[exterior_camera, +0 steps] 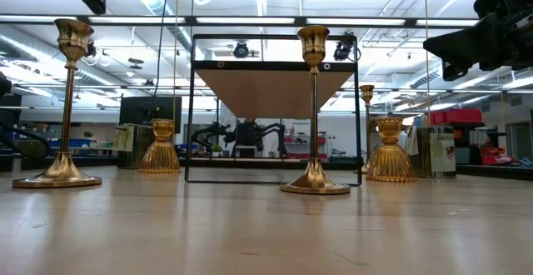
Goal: Pick & Place candle stick holders
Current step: Put the top left scented candle can on the shelf
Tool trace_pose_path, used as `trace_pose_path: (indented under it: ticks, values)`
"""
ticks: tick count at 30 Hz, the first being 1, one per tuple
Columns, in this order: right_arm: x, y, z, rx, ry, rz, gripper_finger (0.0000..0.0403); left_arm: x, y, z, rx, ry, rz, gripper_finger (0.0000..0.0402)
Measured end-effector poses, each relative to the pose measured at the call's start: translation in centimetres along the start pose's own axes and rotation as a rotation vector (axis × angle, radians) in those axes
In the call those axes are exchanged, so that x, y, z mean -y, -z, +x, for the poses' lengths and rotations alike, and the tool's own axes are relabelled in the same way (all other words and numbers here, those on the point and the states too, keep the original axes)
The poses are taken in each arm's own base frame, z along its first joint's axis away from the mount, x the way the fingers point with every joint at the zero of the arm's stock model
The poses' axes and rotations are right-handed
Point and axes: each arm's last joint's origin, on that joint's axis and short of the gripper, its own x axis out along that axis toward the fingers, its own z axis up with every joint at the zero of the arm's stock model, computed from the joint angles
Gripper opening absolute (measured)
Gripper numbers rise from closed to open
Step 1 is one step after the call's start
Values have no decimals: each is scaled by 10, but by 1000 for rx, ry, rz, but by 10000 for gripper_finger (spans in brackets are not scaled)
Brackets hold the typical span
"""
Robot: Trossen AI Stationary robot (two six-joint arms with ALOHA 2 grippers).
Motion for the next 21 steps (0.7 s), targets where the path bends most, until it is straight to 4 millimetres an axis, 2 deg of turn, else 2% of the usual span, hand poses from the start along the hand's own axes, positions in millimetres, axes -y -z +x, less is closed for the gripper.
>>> trace_pose_path:
  ticks: [5,21]
  values:
    - [0,0,0,0,0,0,27,5,-18,14,-49,-10,50,4]
    - [0,0,0,0,0,0,27,23,-85,70,-134,-44,17,6]
